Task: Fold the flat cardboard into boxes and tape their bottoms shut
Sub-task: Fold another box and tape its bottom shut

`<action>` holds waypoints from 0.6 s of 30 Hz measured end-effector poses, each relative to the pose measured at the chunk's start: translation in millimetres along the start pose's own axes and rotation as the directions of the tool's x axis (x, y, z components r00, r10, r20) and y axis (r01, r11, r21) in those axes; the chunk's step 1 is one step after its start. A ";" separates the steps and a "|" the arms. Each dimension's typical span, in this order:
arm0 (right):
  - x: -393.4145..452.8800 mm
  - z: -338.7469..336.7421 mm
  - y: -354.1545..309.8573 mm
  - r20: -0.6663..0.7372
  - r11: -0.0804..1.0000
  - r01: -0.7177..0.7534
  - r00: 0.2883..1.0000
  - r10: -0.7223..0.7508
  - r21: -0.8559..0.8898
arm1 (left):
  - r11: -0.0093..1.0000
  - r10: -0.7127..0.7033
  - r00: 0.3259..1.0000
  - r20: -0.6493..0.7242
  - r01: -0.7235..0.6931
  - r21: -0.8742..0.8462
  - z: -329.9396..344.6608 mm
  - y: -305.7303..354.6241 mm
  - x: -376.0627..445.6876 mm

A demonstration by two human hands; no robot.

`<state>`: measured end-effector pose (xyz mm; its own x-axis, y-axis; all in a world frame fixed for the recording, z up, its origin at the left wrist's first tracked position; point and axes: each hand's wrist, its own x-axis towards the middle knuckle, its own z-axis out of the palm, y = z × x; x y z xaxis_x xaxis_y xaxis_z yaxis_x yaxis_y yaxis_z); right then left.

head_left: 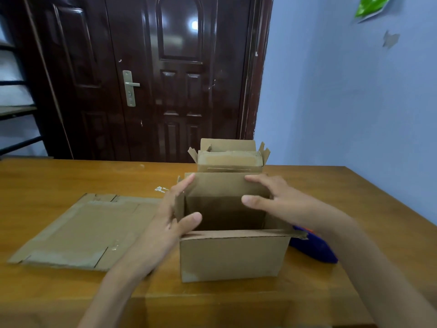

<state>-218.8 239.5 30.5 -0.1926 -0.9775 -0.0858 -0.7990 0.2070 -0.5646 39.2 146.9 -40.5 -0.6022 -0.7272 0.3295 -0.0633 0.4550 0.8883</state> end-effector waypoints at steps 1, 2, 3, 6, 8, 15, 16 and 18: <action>3.0 10.8 0.4 -0.015 1.000 0.008 1.000 -0.008 -0.021 | 0.997 -0.001 1.000 0.019 0.000 0.076 1.7 4.1 -2.5; 5.9 19.4 2.5 -0.033 0.999 0.014 0.999 -0.015 -0.038 | 0.989 0.005 0.999 0.035 -0.010 0.148 3.2 6.4 -5.9; 7.3 24.5 4.1 -0.053 1.000 0.021 0.998 -0.022 -0.021 | 0.978 -0.007 0.999 0.052 -0.004 0.209 3.0 11.5 -11.4; 9.4 24.3 10.4 -0.090 0.980 0.052 0.995 -0.035 0.194 | 0.977 -0.065 0.992 0.105 0.042 0.209 7.2 12.6 -2.4; 9.7 22.1 17.7 -0.078 0.959 0.081 0.995 -0.063 0.270 | 0.999 -0.039 0.997 0.071 0.037 0.029 -1.1 -23.9 -2.4; 6.5 29.2 27.6 -0.173 0.874 0.123 0.984 -0.046 0.469 | 0.972 -0.130 0.988 -0.082 0.111 -0.205 28.0 -14.8 -11.5; 6.4 31.6 29.0 -0.186 0.843 0.126 0.982 -0.032 0.522 | 0.961 -0.142 0.984 -0.103 0.113 -0.251 31.1 -14.5 -8.8; 6.7 34.3 31.8 -0.198 0.796 0.120 0.980 0.000 0.594 | 0.954 -0.154 0.981 -0.118 0.117 -0.275 33.1 -18.5 -2.3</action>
<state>-226.0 238.1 -16.2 -0.3013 -0.9503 0.0782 -0.3204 0.0236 -0.9470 15.4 157.2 -68.3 -0.4868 -0.8443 0.2241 0.0878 0.2079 0.9742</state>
